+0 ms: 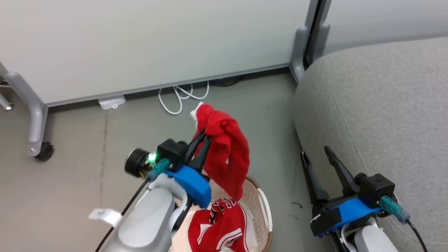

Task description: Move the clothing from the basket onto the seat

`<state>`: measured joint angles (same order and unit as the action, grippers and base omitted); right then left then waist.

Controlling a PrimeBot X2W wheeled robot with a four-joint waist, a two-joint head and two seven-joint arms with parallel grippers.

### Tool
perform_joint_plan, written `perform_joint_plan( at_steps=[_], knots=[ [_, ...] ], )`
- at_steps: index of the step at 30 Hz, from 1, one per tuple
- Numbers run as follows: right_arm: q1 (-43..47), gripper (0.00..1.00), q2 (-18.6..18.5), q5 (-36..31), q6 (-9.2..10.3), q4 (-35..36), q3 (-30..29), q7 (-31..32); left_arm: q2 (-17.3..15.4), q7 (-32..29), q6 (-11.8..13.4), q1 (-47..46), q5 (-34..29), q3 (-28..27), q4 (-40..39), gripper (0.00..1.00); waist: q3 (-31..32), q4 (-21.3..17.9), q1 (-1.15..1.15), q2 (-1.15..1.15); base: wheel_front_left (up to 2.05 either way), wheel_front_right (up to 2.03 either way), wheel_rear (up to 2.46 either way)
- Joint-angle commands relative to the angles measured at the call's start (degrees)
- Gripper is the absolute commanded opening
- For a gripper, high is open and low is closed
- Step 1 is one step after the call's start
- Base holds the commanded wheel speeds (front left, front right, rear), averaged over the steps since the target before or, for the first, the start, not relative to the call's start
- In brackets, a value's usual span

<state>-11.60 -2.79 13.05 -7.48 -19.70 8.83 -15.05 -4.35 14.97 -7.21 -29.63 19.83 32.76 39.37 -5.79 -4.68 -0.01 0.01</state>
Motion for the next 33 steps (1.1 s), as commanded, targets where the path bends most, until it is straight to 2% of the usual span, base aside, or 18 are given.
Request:
perform_joint_plan(
  at_steps=[1, 16, 23, 33],
  knots=[
    [0.8, 1.0, -0.2, -0.4, -0.03, -0.2, -0.2, -0.2, 0.0, -0.1, -0.4, -1.5, 0.3, 0.5, -0.5, 0.0, 1.1, 1.0, 0.01, -0.01, 0.0, 0.0, 0.0],
    [2.1, 1.0, -0.2, -0.8, -0.03, -1.0, -0.3, 0.7, 1.3, -3.5, -0.4, -14.3, 5.6, 6.6, -2.4, 0.0, 3.8, 3.0, 0.01, -0.01, 0.0, 0.0, 0.0],
    [2.2, 1.0, -0.2, -1.0, -0.03, -0.7, -0.1, 1.4, 1.4, -3.7, -0.2, -17.1, 8.7, 9.4, -3.1, 0.0, 3.9, 3.1, 0.01, -0.01, 0.0, 0.0, 0.0],
    [1.4, 1.0, -0.2, -1.0, -0.03, -0.6, 0.8, 2.3, 1.4, -3.4, 1.5, -18.5, 13.0, 15.0, -4.1, 0.0, 3.7, 2.8, 0.01, -0.01, 0.0, 0.0, 0.0]
  ],
)
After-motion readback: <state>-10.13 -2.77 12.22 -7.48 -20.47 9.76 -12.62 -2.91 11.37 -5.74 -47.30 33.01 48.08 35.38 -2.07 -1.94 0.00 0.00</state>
